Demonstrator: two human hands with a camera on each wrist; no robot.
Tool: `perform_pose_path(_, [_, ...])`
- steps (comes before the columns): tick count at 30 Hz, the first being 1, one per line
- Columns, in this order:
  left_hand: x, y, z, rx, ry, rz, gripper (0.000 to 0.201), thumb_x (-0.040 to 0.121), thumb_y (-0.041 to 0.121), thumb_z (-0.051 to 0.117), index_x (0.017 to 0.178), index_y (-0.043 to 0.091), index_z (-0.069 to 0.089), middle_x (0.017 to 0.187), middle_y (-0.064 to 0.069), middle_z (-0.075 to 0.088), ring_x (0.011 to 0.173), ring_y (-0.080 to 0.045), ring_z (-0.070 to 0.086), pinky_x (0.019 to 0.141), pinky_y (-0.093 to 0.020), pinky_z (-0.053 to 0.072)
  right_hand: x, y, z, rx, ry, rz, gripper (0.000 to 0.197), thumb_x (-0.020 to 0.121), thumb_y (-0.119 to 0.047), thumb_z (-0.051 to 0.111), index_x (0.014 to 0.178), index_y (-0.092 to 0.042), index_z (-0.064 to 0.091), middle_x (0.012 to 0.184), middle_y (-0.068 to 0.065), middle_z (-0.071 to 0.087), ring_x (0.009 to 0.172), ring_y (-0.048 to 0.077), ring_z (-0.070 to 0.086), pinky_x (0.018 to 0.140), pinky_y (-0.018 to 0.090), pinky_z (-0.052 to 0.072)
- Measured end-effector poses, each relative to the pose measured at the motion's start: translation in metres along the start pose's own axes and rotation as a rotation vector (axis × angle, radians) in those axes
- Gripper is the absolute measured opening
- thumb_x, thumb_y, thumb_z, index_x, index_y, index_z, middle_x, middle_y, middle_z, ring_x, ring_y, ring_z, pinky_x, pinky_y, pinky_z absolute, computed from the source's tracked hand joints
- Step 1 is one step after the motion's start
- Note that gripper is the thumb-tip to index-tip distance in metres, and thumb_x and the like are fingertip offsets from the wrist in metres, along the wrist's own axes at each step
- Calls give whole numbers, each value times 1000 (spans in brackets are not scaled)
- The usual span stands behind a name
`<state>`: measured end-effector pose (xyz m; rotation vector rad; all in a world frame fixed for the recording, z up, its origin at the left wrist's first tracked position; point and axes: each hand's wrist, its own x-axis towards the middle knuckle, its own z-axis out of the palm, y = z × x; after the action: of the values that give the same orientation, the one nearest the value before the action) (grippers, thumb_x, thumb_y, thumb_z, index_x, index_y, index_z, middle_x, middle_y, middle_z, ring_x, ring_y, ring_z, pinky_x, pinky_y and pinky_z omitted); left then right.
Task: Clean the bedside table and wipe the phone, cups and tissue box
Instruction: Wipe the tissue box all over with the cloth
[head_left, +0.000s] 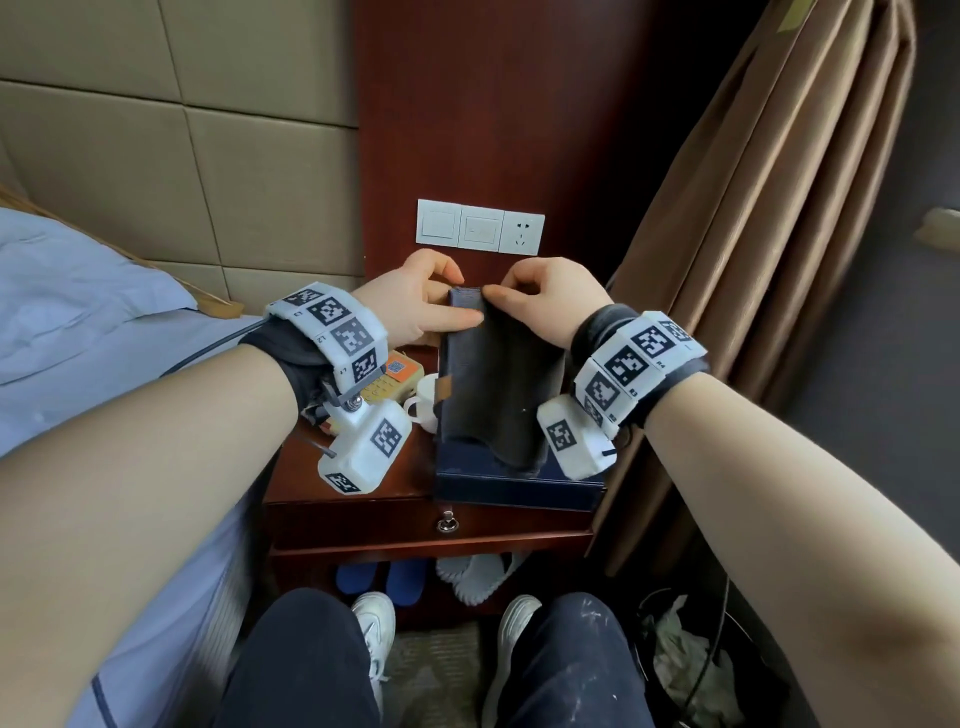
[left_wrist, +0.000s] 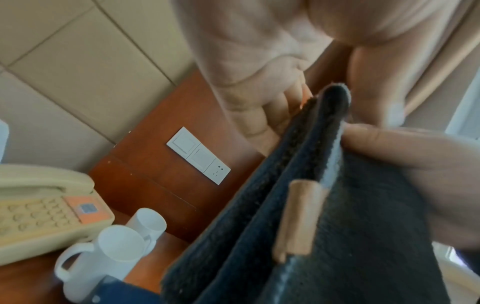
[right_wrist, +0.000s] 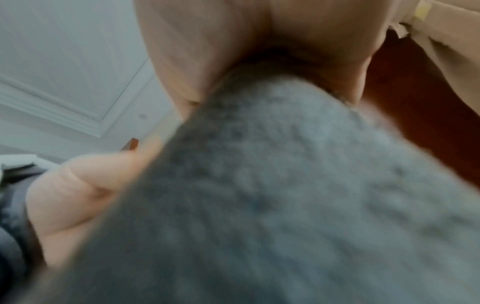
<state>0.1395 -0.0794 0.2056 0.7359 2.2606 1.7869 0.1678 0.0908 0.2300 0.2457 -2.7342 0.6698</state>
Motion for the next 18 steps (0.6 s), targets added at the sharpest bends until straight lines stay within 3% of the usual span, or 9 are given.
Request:
perform_pose_path(3, [0,6,-1,71,5,21,30,88,-1,55,88,24,41,78,1,57,70,-11,56,57,-19,48,-9,8,-8,146,-50,14,28,83,-52,56,69,-28,59,74,-10,56,80,11,55,80,30,46])
perform_pose_path(5, [-1,11,-1,80,-9,55,31,89,-3,54,87,25,41,73,6,58,63,-7,54,53,-19,42,-14,21,-12,113,-67,4,29,72,-68,54,64,-41,60,90,-10,55,98,12,53,93,32,43])
perform_pose_path(7, [-3,16,-4,131,-10,75,31,88,-2,54,86,26,41,68,9,58,56,-2,52,53,-18,40,-20,33,-16,127,-159,42,20,69,-63,63,63,-44,58,108,-5,51,111,12,47,103,31,35])
perform_pose_path(9, [-2,20,-8,157,0,84,31,88,-3,55,86,25,41,66,9,59,54,1,52,54,-18,40,-26,44,-18,265,-281,107,20,70,-48,71,69,-32,59,99,1,52,97,10,50,95,31,38])
perform_pose_path(11, [3,26,-12,188,-9,98,32,87,-3,55,86,25,41,61,10,61,52,0,53,51,-16,40,-28,50,-20,431,-308,133,17,82,-26,68,70,-22,55,82,3,54,74,7,53,81,29,46])
perform_pose_path(13, [11,33,-17,237,-16,88,32,87,-1,57,85,27,41,70,5,61,59,-8,55,53,-19,43,-23,52,-22,486,-187,129,22,87,-12,61,70,-19,48,70,-1,50,55,-3,50,65,20,48])
perform_pose_path(15, [23,39,-22,302,4,58,30,87,5,60,85,28,41,83,-5,61,69,-17,58,55,-21,50,-13,53,-29,472,36,82,21,86,-10,62,76,-21,47,69,-4,49,49,-6,47,56,14,42])
perform_pose_path(17, [39,42,-26,315,16,46,26,87,7,61,86,28,44,88,-6,61,74,-17,61,57,-19,55,2,54,-39,482,138,50,16,87,-10,61,97,-18,50,77,-4,54,52,-8,51,51,8,42])
perform_pose_path(18, [49,43,-27,311,18,48,23,87,8,60,89,27,47,88,-4,62,75,-15,61,61,-19,56,11,56,-43,427,146,25,23,88,-11,60,109,-16,52,83,-4,55,60,-7,53,53,6,42])
